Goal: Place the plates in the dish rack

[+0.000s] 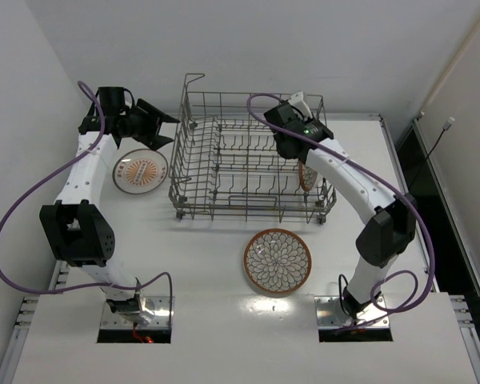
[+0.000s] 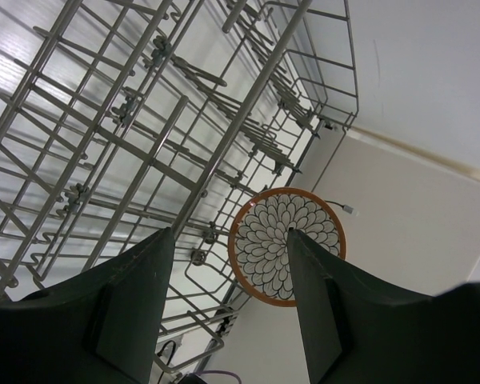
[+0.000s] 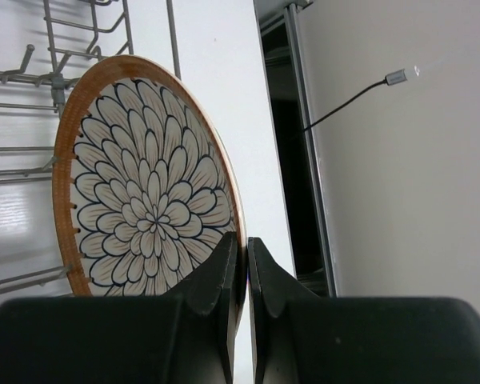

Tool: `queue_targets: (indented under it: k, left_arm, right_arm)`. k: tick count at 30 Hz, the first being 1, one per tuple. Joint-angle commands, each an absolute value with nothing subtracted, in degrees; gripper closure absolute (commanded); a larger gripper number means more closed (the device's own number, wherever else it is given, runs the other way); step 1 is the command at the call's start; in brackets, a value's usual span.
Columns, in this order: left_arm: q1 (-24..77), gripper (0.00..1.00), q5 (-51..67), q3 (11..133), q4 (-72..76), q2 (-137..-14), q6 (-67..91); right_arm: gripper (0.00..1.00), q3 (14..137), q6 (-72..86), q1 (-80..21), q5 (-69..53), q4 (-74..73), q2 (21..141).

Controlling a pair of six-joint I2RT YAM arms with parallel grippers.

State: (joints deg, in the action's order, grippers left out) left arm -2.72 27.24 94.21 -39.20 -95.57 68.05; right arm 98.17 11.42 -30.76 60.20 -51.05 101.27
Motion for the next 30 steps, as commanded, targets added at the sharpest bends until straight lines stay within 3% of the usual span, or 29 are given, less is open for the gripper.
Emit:
queue_targets:
  k: [1,16,27,30]
  left_arm:
    - [-2.99,0.45,28.74,93.78,-37.79,-94.75,68.55]
    - [-2.99,0.45,28.74,93.78,-37.79,-94.22,68.55]
    - [-2.99,0.45,28.74,93.78,-37.79,-94.22,68.55]
    - [-2.99,0.45,28.74,93.78,-37.79,-94.22,68.55]
  right_arm:
    - [1.0,98.09,8.88,-31.9,64.6,-47.02,98.96]
    - [0.9,99.57,12.83,-33.57,62.93,-53.51,104.5]
    - [0.9,100.2,14.06,-36.56,63.98,-54.76,106.08]
    - [0.82,100.72,15.29,-37.09,64.51,-56.16,106.08]
